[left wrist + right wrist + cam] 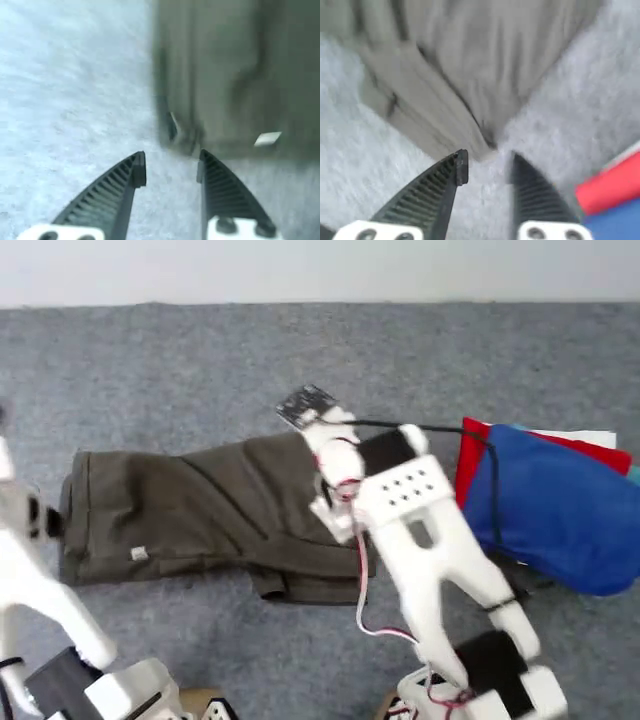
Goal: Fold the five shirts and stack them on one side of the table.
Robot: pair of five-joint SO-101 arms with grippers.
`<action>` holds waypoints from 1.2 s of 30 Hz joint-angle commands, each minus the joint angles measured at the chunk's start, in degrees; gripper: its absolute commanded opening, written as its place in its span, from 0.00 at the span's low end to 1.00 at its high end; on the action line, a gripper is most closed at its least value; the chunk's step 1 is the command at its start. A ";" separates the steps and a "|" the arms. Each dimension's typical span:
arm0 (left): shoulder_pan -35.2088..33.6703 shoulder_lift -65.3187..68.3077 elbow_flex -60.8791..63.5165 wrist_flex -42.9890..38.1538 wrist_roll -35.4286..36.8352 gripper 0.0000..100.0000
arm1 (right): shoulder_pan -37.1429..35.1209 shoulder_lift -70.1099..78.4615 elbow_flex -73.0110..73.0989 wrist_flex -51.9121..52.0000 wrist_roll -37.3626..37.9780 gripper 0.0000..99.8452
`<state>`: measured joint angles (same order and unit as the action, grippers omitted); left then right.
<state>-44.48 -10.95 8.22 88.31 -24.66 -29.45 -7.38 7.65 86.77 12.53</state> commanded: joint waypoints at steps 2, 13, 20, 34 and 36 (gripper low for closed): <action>3.96 0.09 -10.51 1.05 14.59 0.12 | -3.74 10.07 -8.09 -4.88 -8.79 0.03; 17.76 18.64 8.48 -37.89 33.41 0.01 | -11.30 30.99 -14.77 -12.53 -10.02 0.01; 14.51 33.23 4.35 -43.34 37.10 0.01 | -12.88 31.08 -13.54 -6.02 -10.02 0.01; 14.51 37.54 -0.22 -43.34 37.01 0.01 | -22.55 22.20 -7.38 6.20 -2.20 0.01; 14.59 37.54 -0.22 -43.25 37.01 0.01 | -17.80 21.41 -10.20 1.98 -2.46 0.01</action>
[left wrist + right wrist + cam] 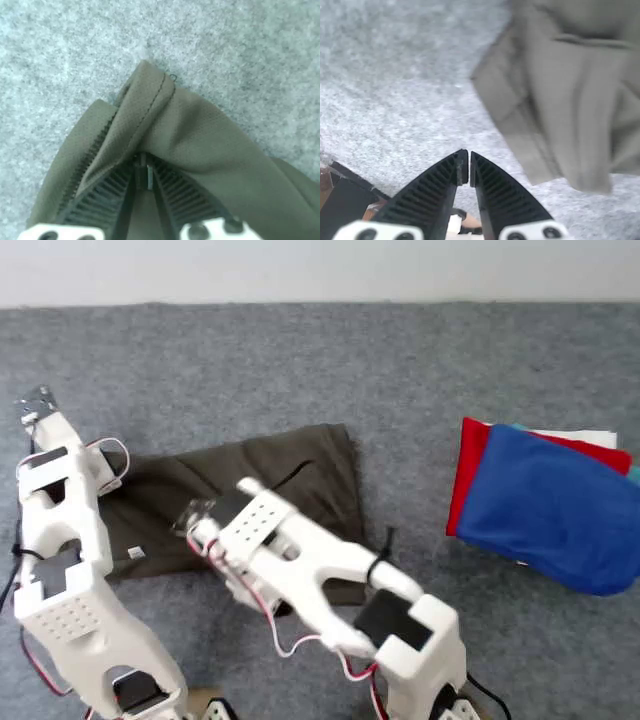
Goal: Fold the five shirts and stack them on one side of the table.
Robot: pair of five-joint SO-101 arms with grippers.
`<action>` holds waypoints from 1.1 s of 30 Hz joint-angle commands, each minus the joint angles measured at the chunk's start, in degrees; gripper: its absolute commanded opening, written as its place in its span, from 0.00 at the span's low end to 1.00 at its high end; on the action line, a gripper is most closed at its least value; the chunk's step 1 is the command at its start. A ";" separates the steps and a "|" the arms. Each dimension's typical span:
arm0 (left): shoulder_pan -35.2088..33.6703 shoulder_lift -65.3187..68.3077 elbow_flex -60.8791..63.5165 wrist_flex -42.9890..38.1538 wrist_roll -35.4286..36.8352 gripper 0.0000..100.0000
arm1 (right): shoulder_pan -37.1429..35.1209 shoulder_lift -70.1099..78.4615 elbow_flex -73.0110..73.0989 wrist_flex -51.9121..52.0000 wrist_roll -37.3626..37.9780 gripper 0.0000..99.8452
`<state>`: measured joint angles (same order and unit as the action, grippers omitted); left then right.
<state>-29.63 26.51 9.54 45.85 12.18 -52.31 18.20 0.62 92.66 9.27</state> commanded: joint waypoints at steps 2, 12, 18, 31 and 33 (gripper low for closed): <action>-0.18 0.09 -1.54 -0.79 0.18 0.01 | 8.66 -3.38 -6.95 -8.84 -0.18 0.01; -0.35 0.09 -1.36 -0.70 0.18 0.01 | 10.77 13.14 -18.20 -23.69 -1.41 0.01; -0.35 0.18 -1.27 -0.70 0.18 0.01 | 10.42 15.60 -18.37 -18.77 -1.05 0.01; -0.44 0.18 -1.27 -0.70 0.18 0.01 | 1.27 9.98 -18.11 5.05 -1.14 0.01; -0.44 0.18 -1.19 -0.70 0.18 0.01 | -1.36 9.98 -18.11 6.55 -1.14 0.01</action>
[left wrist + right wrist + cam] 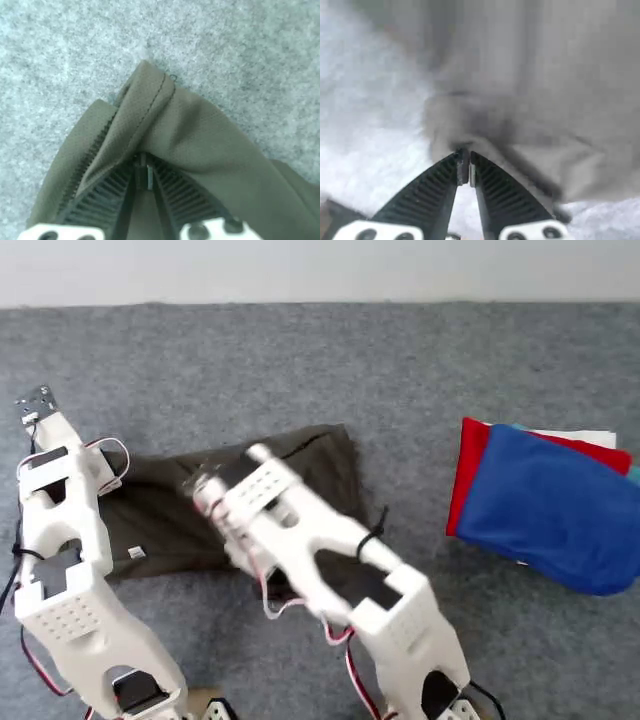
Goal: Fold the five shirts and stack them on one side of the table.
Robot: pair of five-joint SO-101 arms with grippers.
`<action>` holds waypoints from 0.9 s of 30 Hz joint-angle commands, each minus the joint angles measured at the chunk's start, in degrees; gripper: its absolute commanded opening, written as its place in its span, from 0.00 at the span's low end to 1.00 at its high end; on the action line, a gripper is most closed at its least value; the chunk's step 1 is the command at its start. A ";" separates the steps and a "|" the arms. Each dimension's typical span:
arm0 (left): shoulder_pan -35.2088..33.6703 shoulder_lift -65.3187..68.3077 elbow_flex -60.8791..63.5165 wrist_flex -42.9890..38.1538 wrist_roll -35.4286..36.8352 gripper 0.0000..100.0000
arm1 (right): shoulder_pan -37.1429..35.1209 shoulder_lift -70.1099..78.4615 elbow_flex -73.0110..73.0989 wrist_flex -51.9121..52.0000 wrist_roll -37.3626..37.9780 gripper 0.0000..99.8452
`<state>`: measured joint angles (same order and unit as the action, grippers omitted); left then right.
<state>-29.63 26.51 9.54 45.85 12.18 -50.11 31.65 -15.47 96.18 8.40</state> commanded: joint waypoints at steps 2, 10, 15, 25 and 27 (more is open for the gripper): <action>-0.44 0.18 -1.19 -0.70 0.18 0.01 | -3.91 -3.47 -2.29 4.18 -0.26 0.01; -0.53 0.18 -1.10 -0.62 0.09 0.01 | 10.59 -9.27 -13.01 4.62 3.34 0.01; -0.53 0.18 -1.10 -0.62 0.09 0.01 | 17.98 -6.46 -23.47 -7.16 2.55 0.01; -0.53 0.18 -1.36 -0.70 -0.18 0.01 | 31.52 20.09 -30.68 -28.88 -3.52 0.01; -0.53 0.09 -1.54 -0.88 -0.18 0.01 | 33.89 25.63 -35.52 -29.41 -5.27 0.01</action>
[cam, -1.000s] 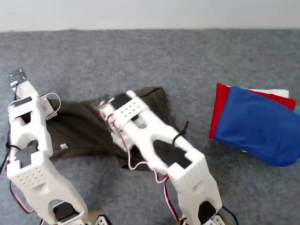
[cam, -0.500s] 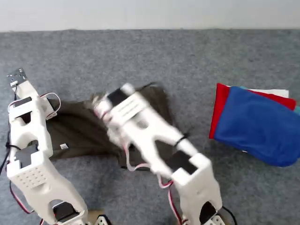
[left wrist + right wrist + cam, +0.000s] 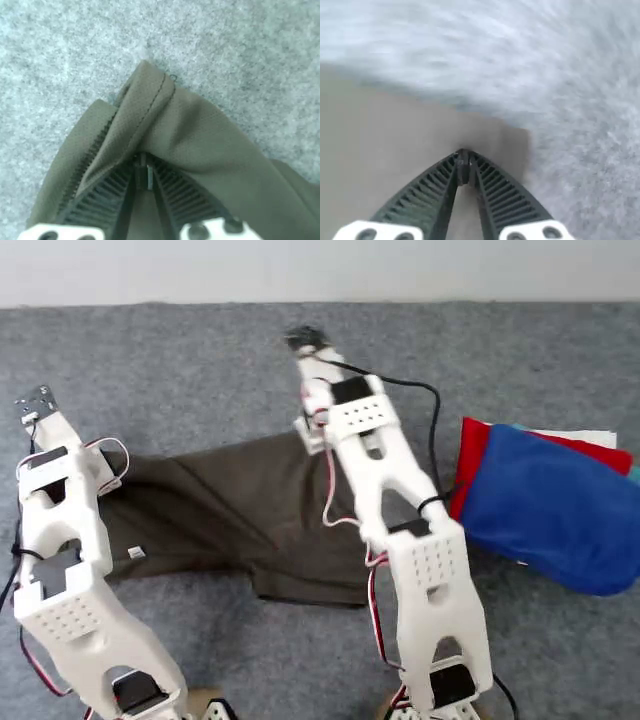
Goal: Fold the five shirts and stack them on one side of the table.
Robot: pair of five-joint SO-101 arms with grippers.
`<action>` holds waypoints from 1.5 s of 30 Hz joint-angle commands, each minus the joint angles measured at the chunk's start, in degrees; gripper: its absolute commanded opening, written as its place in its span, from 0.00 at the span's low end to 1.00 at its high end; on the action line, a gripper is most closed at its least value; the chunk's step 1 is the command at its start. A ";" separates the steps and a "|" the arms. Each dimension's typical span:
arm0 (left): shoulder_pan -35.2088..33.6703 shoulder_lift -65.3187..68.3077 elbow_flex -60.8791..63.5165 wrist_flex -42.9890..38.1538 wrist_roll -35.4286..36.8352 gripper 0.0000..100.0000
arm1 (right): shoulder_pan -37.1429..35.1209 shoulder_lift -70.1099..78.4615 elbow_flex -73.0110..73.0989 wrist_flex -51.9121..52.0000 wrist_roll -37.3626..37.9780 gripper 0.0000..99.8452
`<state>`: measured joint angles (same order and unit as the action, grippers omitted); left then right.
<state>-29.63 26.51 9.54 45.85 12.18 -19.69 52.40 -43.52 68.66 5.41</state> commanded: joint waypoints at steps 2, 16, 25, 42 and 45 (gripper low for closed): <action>-0.62 -0.26 -1.63 -0.97 -0.53 0.02 | 5.49 9.54 -14.33 -1.19 -2.20 0.01; -3.87 -2.20 -24.31 23.56 -4.13 0.01 | -3.91 14.73 -52.66 34.42 15.47 0.01; -3.69 2.46 -24.75 29.98 -4.13 0.01 | -0.13 6.02 -52.04 34.07 12.84 0.01; -9.14 -17.76 9.71 21.80 -17.32 0.01 | 4.70 28.00 -52.84 27.74 10.73 0.01; -11.87 -16.53 17.98 16.00 -18.81 0.01 | 4.70 27.65 -52.92 27.82 10.81 0.01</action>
<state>-39.30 12.09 20.00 67.38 -5.05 -16.09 80.88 -94.51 97.23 16.66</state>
